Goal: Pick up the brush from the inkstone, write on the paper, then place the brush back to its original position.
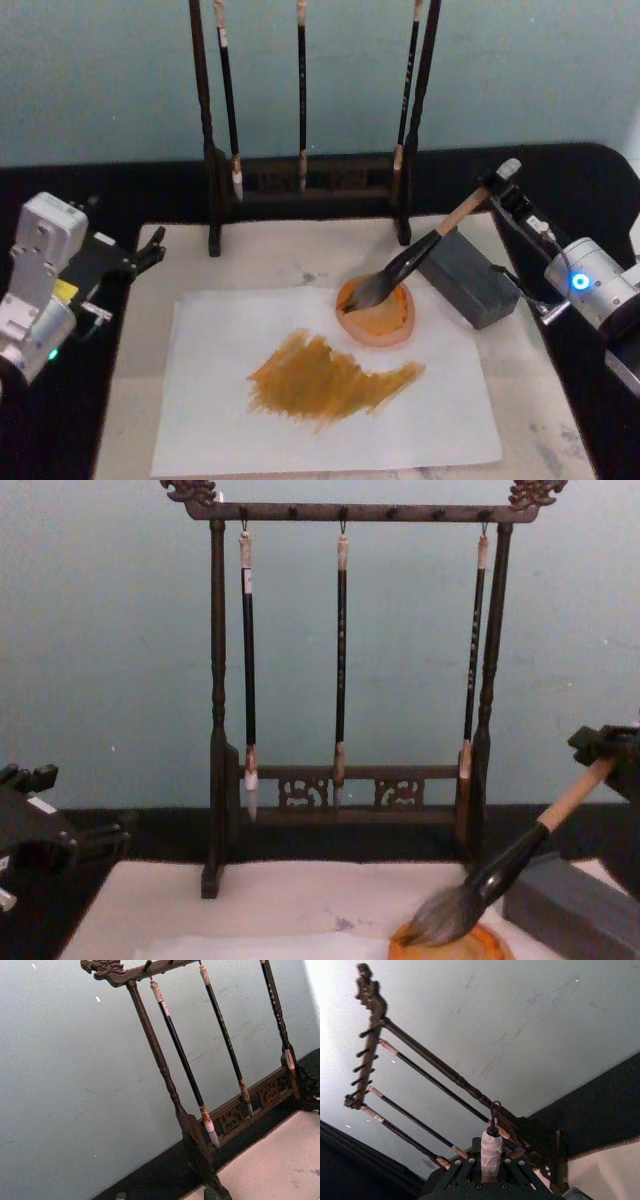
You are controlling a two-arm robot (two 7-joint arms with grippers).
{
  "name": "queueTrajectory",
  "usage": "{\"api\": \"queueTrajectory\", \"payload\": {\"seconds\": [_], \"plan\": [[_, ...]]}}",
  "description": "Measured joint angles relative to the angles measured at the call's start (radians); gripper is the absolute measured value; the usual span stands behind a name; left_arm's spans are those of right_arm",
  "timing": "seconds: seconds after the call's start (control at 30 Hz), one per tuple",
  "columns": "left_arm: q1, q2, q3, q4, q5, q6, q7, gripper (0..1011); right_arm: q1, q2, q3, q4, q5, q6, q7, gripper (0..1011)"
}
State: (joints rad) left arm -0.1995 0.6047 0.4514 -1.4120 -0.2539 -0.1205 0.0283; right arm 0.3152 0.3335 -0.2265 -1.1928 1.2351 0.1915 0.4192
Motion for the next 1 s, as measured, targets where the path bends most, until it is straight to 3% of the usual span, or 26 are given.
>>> {"api": "queueTrajectory", "payload": {"seconds": [0.47, 1.0], "plan": [[0.000, 0.000, 0.000, 0.000, 0.000, 0.000, 0.000, 1010, 0.065, 0.000, -0.038, 0.108, 0.037, 0.008, 0.011, 151], [0.000, 0.000, 0.000, 0.000, 0.000, 0.000, 0.000, 1009, 0.069, 0.010, -0.061, 0.151, 0.081, -0.002, 0.002, 151]]}}
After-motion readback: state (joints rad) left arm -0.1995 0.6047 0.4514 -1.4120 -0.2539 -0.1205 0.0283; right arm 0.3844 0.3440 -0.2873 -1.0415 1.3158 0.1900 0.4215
